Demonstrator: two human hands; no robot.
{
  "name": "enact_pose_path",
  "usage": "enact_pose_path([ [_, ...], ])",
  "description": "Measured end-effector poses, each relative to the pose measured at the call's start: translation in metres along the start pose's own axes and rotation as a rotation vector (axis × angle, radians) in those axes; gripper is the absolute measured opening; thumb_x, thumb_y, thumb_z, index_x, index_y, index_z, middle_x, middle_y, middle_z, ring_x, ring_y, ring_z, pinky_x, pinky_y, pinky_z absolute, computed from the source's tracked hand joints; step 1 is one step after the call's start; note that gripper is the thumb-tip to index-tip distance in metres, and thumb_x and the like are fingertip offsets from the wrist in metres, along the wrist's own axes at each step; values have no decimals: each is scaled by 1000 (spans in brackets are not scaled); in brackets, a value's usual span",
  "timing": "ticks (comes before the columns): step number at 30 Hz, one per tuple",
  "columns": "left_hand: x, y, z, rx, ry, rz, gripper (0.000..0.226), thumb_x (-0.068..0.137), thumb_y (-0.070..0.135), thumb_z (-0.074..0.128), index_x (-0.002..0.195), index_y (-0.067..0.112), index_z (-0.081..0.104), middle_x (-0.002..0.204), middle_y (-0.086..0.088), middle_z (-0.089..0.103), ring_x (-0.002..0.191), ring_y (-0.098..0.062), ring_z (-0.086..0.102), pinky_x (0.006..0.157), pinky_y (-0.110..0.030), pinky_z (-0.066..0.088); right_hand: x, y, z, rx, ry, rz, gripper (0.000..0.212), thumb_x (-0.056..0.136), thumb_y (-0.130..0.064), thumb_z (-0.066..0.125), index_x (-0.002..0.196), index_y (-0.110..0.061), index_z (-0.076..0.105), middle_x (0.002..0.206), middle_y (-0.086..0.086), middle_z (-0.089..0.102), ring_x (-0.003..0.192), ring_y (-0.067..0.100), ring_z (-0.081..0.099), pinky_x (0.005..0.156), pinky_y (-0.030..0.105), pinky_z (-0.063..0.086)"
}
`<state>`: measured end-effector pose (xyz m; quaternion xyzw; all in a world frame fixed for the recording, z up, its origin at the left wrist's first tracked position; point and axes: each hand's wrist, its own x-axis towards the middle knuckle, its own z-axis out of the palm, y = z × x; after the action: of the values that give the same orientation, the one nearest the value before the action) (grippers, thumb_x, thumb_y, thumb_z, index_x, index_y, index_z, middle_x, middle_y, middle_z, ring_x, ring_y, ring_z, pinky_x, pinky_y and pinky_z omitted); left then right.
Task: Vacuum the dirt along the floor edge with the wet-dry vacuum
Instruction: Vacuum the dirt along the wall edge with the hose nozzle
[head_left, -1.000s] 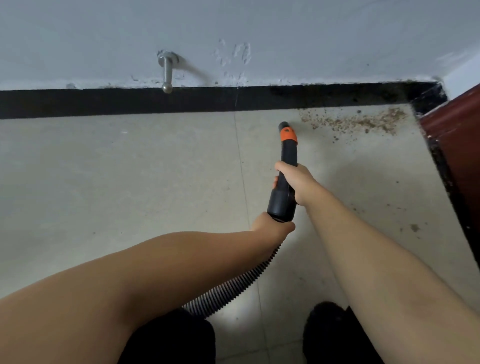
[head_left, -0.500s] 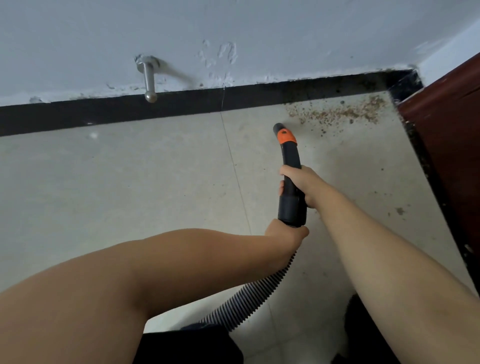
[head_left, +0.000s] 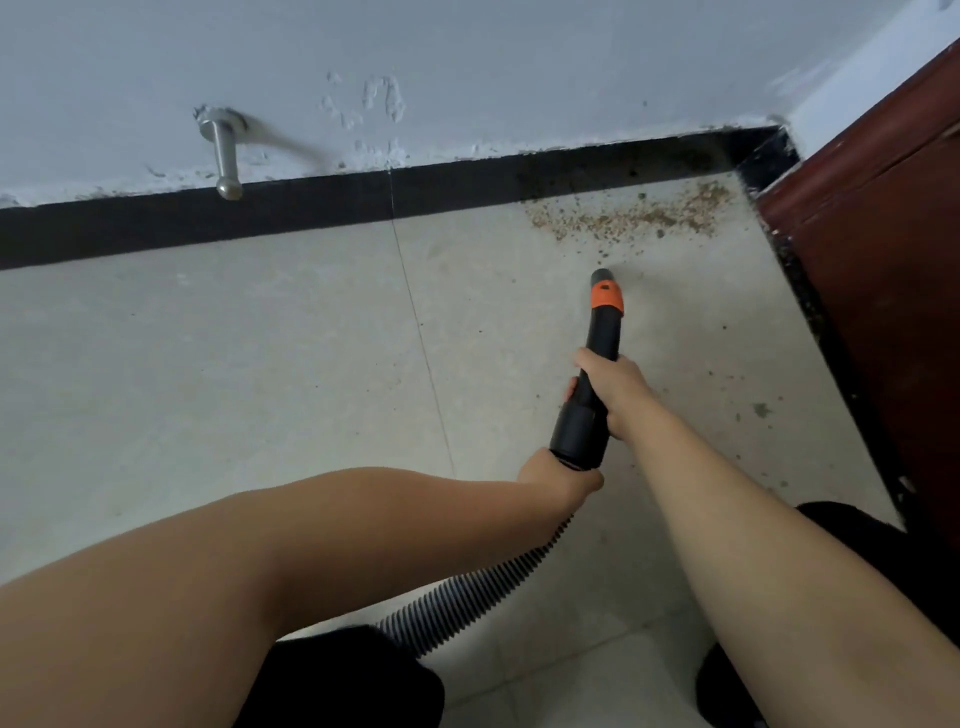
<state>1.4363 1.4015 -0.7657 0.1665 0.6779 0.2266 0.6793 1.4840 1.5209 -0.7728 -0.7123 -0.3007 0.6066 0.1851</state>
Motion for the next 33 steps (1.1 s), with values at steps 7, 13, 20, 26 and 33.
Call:
enact_pose_path([
  [7,-14,-27,-7,17,247,-61,27,80,16,67,104,9,57,72,-3,54,63,-18,53,53,-24,41,-22,16,32,-100,-351,-22,9,85,-5,54,85,-9,46,57,7,51,46,21,51,53,30,48],
  [13,1,-1,30,86,175,-43,38,80,17,69,113,8,54,86,-6,56,78,-21,56,60,-26,44,-3,6,-21,-2,-184,-6,11,86,-7,55,85,-11,45,59,6,51,44,19,50,50,28,47],
  [20,26,36,85,112,166,69,28,79,16,68,104,11,58,75,-1,54,70,-19,55,59,-23,43,33,-26,-84,9,-118,22,9,87,-10,57,91,-9,48,63,6,53,51,20,52,56,31,49],
  [26,22,28,92,28,320,-2,40,79,15,68,115,6,55,77,-3,53,65,-17,52,53,-23,40,28,-28,-65,-107,-321,39,11,86,-8,57,91,-10,47,63,7,53,49,19,52,52,29,49],
  [33,14,34,85,19,404,-23,34,77,26,73,104,13,57,81,-7,66,68,-19,61,65,-31,53,24,-38,-53,-149,-464,79,12,86,-8,57,89,-10,46,61,6,52,46,19,51,51,28,48],
])
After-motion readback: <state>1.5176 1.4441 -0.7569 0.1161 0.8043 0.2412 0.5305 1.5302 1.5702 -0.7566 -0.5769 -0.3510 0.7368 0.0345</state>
